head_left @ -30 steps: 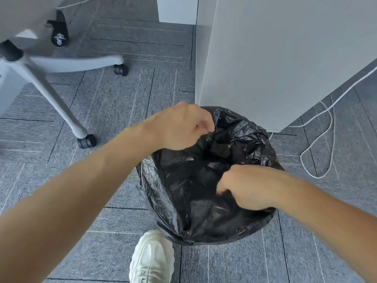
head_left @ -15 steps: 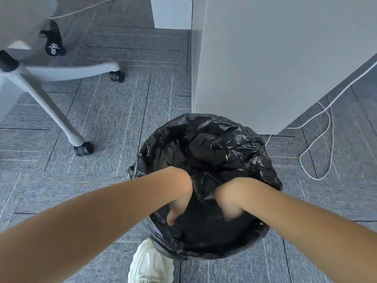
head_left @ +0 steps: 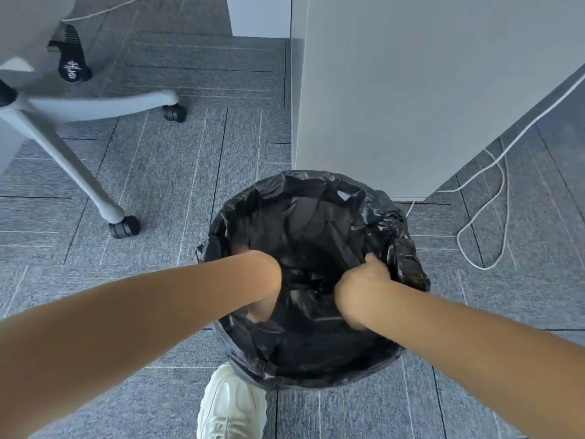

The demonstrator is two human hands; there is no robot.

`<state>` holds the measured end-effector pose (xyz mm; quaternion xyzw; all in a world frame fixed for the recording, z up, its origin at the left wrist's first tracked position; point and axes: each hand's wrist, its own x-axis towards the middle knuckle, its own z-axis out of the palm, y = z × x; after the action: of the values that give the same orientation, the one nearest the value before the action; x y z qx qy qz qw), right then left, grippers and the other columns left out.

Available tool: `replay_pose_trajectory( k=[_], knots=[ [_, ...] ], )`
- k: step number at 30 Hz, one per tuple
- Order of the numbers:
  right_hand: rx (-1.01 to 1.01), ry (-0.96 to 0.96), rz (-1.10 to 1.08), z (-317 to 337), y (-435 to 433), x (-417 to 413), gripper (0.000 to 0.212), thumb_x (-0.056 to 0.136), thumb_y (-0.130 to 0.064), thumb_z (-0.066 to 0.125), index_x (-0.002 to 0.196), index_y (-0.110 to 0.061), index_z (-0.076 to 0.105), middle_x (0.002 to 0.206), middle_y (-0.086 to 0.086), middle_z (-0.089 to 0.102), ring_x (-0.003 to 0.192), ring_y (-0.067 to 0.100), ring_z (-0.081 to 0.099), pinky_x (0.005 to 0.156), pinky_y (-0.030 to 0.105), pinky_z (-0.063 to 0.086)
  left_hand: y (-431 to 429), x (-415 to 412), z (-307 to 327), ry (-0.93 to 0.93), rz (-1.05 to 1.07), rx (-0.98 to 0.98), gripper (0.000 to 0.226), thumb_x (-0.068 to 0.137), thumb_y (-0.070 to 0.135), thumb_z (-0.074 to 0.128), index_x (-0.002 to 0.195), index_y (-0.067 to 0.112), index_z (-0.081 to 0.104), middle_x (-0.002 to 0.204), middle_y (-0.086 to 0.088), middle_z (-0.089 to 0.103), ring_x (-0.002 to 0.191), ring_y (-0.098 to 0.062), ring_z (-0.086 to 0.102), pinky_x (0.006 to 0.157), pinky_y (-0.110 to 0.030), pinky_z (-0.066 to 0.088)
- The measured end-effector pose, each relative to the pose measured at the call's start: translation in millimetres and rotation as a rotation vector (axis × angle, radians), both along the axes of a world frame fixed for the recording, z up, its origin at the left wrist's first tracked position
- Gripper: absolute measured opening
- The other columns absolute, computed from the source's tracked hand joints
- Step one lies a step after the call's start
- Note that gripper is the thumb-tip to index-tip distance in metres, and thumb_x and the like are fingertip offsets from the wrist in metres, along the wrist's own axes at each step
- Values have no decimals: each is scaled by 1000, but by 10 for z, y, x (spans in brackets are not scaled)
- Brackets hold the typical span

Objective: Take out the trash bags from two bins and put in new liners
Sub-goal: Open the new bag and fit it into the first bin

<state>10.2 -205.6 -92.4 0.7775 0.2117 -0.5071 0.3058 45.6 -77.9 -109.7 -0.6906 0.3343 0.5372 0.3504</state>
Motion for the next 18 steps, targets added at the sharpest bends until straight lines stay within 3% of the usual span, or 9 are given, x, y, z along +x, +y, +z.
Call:
replay_pose_trajectory(
  k=[2,4,8,11,13,15,16,18],
  knots=[
    [84,-41,-43,4,54,23,43,99,-28,45,141,-17,48,149,5,45,141,30,35,118,52,12,4,39,82,-16,63,-70,40,94,40,57,128,19,61,124,-3,62,100,-25,59,79,-34,44],
    [164,-179,-27,4,109,92,43,97,-28,48,140,-21,49,147,4,46,139,30,34,116,51,13,-51,80,135,-14,126,-157,42,92,43,59,127,20,61,122,-3,62,95,-24,56,79,-33,44],
    [126,-225,-15,-217,78,239,51,99,-33,40,149,-26,35,157,5,31,145,28,19,115,46,12,-155,23,101,-29,83,-214,29,96,38,54,114,16,61,84,0,51,81,-23,51,76,-34,42],
    [41,-280,-109,-430,71,303,56,101,-33,32,155,-23,22,163,8,15,148,24,11,114,40,13,-184,-110,44,15,-23,-149,28,99,30,51,119,13,63,88,-1,56,85,-23,49,83,-35,43],
    [124,-379,-157,-421,176,318,52,102,-29,33,152,-19,31,161,13,21,145,29,19,114,44,16,-177,-159,-4,38,-69,-138,33,101,28,46,123,8,60,103,-8,54,91,-25,48,90,-36,42],
    [250,-451,-148,-348,295,312,43,98,-27,42,140,-21,51,147,11,41,134,32,32,110,45,20,-161,-177,-49,39,-68,-138,28,102,26,40,107,9,61,101,-8,48,98,-29,47,100,-46,40],
    [312,-418,-143,-386,343,339,37,97,-25,45,133,-21,56,140,9,48,131,32,36,109,46,21,-154,-166,-84,42,-78,-128,25,102,24,39,100,10,59,99,-8,46,102,-30,47,103,-49,38],
    [339,-81,-167,-468,404,329,31,100,-24,45,126,-18,58,135,8,54,126,30,46,106,43,30,-131,-189,-107,81,-65,-159,22,102,23,40,103,11,59,90,-7,47,101,-31,48,106,-47,39]
  ],
)
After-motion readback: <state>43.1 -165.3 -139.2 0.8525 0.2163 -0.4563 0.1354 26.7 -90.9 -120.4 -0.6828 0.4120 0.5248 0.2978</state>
